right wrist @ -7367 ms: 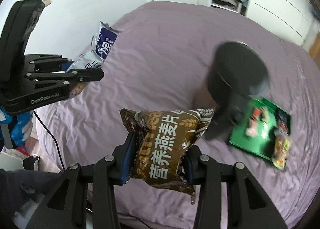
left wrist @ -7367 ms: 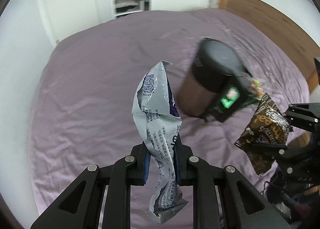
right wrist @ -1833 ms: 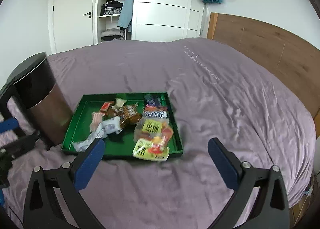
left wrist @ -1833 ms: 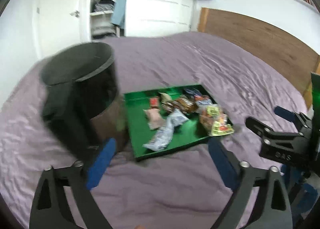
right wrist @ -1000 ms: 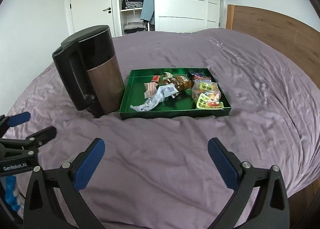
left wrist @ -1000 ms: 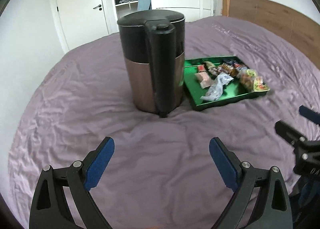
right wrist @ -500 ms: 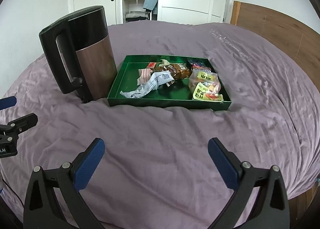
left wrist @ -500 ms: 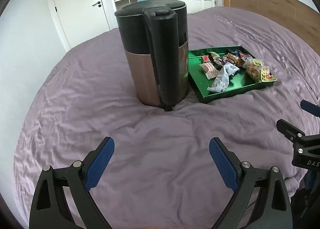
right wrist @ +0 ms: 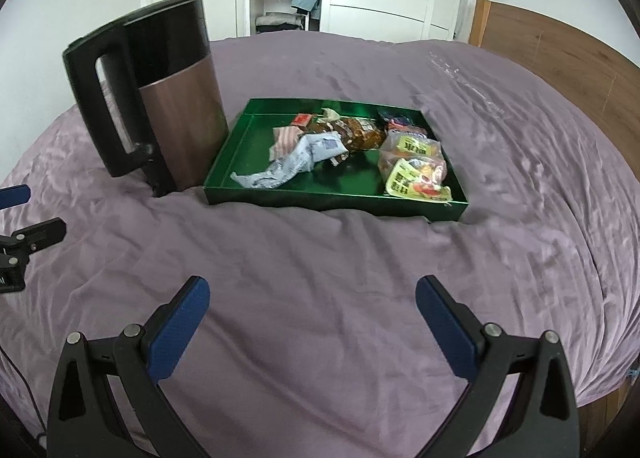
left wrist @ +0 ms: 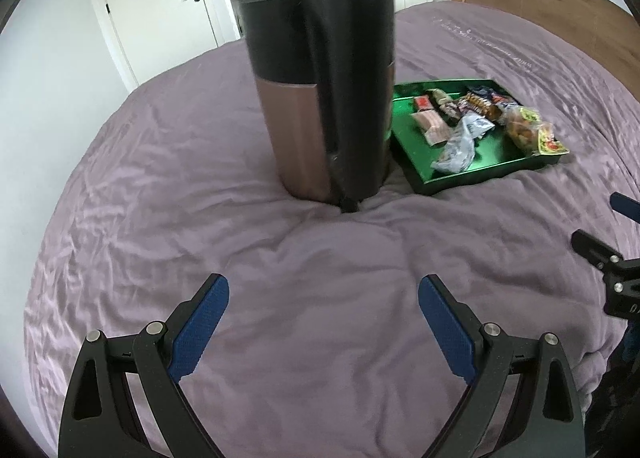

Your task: Organize snacks

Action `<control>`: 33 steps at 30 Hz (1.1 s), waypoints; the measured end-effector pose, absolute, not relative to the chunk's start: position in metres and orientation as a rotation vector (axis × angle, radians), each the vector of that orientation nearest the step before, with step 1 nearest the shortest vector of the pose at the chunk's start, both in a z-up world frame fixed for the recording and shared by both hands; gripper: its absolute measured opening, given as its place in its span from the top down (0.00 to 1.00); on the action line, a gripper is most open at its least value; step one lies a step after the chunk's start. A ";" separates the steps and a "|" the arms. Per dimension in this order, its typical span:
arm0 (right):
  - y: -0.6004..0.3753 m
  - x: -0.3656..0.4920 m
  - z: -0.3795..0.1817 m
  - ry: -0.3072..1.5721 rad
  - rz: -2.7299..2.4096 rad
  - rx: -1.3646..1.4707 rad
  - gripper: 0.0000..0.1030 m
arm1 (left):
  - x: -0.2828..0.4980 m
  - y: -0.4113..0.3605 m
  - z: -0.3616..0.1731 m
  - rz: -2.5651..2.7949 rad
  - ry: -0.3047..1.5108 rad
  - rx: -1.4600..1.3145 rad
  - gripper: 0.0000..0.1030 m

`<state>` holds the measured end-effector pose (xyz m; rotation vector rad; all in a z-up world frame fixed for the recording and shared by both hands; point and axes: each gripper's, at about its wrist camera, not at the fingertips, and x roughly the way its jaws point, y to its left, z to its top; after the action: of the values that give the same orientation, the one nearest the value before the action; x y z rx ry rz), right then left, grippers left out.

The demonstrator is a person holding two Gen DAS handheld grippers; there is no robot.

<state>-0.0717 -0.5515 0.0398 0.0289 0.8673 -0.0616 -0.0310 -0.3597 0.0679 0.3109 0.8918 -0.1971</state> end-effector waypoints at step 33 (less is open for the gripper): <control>-0.566 -0.066 0.026 0.900 -0.088 0.035 0.00 | -0.018 -0.362 0.048 -0.222 0.933 0.334 0.09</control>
<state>-0.0663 -0.5665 0.0265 0.0347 0.9000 -0.0881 -0.0182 -0.3619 0.0485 0.3345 0.9328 -0.2218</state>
